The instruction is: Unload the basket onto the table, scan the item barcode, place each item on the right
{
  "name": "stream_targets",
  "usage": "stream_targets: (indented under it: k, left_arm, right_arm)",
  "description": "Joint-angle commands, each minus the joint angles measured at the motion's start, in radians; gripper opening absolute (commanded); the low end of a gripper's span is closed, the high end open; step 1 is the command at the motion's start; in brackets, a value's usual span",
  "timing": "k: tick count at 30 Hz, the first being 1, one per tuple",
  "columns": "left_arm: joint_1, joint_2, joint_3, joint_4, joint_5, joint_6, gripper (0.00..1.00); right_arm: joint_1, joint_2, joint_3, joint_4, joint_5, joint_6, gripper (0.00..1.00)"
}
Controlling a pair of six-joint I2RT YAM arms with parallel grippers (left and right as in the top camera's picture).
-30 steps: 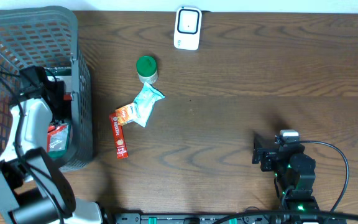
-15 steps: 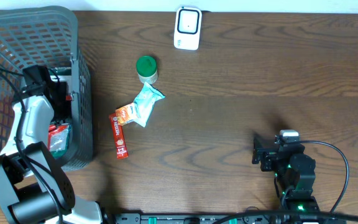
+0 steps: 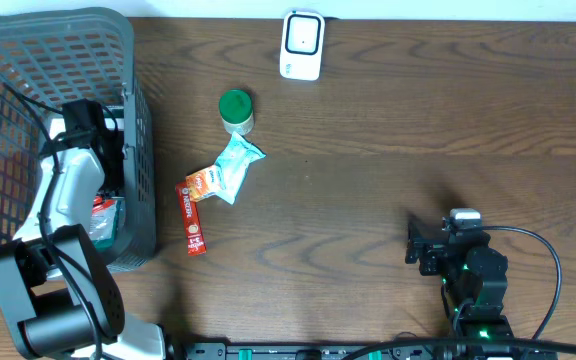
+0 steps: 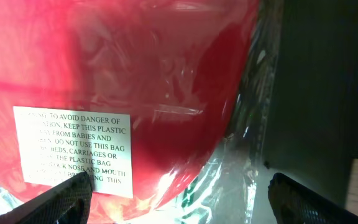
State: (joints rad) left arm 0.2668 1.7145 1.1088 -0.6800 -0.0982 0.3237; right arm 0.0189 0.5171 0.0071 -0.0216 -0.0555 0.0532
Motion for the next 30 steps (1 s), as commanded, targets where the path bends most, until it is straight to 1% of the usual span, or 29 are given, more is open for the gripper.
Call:
stream_targets:
  k: [1,7,12,17,20,23,30]
  left_arm:
    - [-0.008,0.034,-0.005,0.004,-0.087,0.023,0.91]
    - [-0.008,0.034,-0.005,0.038,-0.268,0.011,0.91]
    - [-0.008,0.034,-0.005,0.063,-0.378,-0.034,0.91]
    - [-0.008,0.034,-0.005,0.072,-0.52,-0.065,0.91]
    - [-0.008,0.034,-0.005,0.072,-0.562,-0.068,0.91]
    - [-0.008,0.028,-0.005,0.084,-0.596,-0.111,0.91]
    - [-0.008,-0.053,-0.005,0.144,-0.595,-0.124,0.91]
  right_arm:
    - [0.007,-0.002,-0.001,0.003,0.003,0.014,0.99]
    - [0.007,-0.002,-0.001,0.003,0.003,0.013,0.99]
    - [0.007,-0.002,-0.001,0.003,0.002,0.013,0.99]
    - [0.007,-0.002,-0.001,0.003,0.002,0.014,0.99]
    - [0.007,-0.002,-0.001,0.003,0.002,0.014,0.99]
    - [0.007,-0.002,-0.001,0.003,0.002,0.014,0.99]
    - [0.007,-0.002,-0.001,0.003,0.003,0.013,0.99]
